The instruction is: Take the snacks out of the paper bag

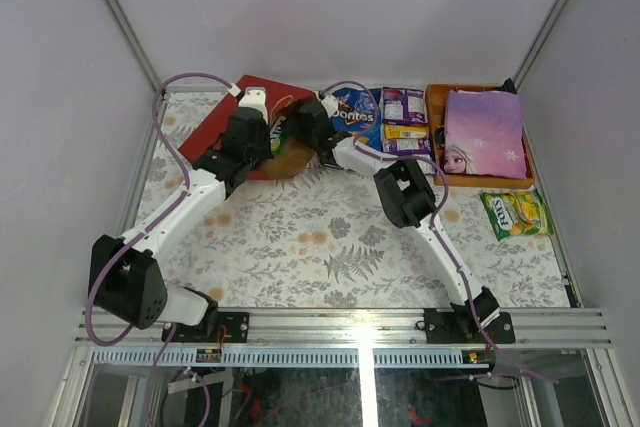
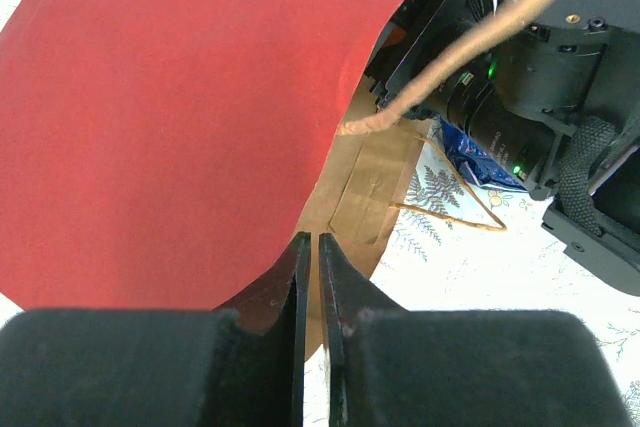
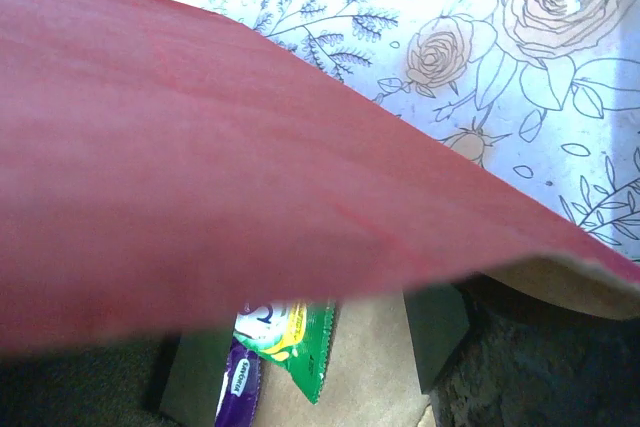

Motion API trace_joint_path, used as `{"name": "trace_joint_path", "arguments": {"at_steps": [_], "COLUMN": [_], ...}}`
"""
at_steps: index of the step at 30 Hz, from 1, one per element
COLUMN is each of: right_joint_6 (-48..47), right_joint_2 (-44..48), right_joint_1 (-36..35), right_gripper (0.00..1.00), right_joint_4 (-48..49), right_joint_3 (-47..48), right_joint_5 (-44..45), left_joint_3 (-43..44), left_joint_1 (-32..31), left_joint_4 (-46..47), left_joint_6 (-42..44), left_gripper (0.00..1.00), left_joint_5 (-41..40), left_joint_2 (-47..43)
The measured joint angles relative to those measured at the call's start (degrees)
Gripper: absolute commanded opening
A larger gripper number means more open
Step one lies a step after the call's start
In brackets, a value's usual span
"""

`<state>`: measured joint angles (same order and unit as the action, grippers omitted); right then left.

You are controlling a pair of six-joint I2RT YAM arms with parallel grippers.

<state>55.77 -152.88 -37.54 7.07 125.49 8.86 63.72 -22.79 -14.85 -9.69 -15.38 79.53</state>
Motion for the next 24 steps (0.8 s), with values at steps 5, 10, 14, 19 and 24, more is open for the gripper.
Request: {"name": "trace_joint_path", "arguments": {"at_steps": [5, 10, 14, 19, 24], "right_joint_6": [2.16, 4.33, 5.57, 6.43, 6.99], "right_joint_2": [-1.09, -2.34, -2.89, -2.01, 7.15], "right_joint_1": [0.07, 0.07, 0.07, 0.11, 0.17], "right_gripper": [0.57, 0.44, 0.10, 0.00, 0.00], "right_joint_4": [1.40, 3.50, 4.42, 7.23, 13.14], "right_joint_3": [0.24, 0.37, 0.37, -3.04, -19.61], "right_joint_5": [-0.02, -0.79, -1.79, -2.56, -4.17], "left_joint_3": [0.00, 0.00, 0.00, 0.00, 0.00], "left_joint_1": [0.00, 0.00, 0.00, 0.00, 0.00], "left_joint_4": [0.00, 0.00, 0.00, 0.00, 0.00], "left_joint_6": [0.00, 0.02, 0.02, 0.07, 0.11], "left_gripper": [0.06, 0.06, 0.06, 0.06, 0.06], "left_joint_5": [0.04, 0.02, 0.02, 0.00, -0.02], "left_joint_2": [0.00, 0.00, 0.00, 0.00, 0.00]}}
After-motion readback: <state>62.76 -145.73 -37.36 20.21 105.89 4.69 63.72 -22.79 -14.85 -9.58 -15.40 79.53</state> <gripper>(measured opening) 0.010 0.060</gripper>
